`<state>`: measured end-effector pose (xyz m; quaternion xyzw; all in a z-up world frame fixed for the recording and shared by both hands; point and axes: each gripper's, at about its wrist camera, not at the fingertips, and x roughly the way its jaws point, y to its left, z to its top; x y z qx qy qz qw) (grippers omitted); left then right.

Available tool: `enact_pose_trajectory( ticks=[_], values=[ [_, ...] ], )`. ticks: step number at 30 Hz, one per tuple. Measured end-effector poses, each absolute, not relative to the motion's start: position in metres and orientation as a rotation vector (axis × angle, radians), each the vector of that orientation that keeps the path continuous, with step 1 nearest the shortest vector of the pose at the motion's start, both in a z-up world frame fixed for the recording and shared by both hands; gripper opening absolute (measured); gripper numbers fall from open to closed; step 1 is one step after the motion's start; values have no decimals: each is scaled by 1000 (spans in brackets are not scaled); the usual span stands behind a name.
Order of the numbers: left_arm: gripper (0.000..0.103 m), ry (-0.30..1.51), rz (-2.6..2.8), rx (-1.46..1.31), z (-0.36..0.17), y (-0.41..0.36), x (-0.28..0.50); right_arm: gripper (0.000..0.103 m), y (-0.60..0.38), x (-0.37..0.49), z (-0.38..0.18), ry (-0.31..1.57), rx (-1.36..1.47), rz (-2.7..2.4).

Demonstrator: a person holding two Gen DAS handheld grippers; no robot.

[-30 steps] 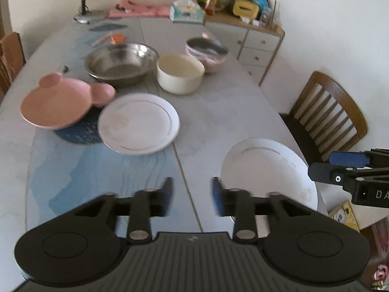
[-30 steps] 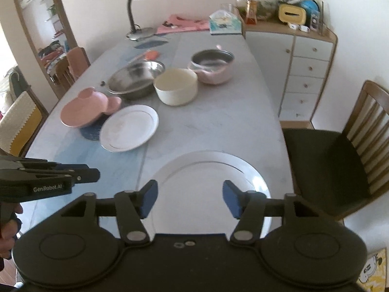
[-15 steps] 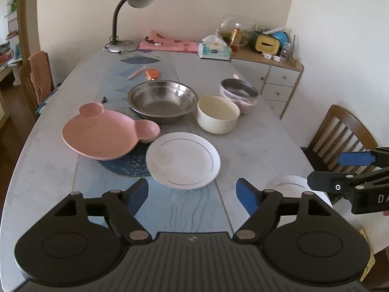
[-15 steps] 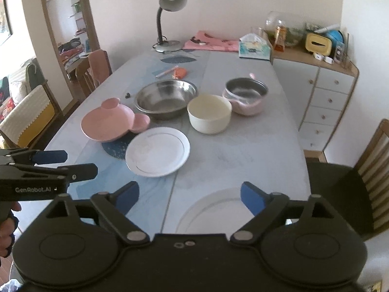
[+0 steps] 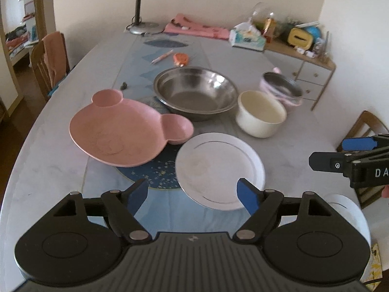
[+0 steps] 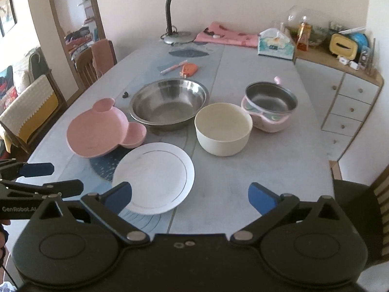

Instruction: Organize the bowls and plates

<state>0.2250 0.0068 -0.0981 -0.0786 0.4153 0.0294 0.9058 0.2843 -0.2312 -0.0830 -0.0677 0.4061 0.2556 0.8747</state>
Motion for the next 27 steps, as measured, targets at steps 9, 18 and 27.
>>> enact_pose_trajectory(
  ticks=[9,18,27],
  values=[
    [80,935,99,-175,-137,17,272,80,-209,344,-128,982,-172,585],
    [61,1015,111,-220,-163,24,302,70,-199,377,-158,1079,-133,616],
    [34,1075,114,-347,-180,35,313,49,-197,389,-171,1147,-92,649]
  ],
)
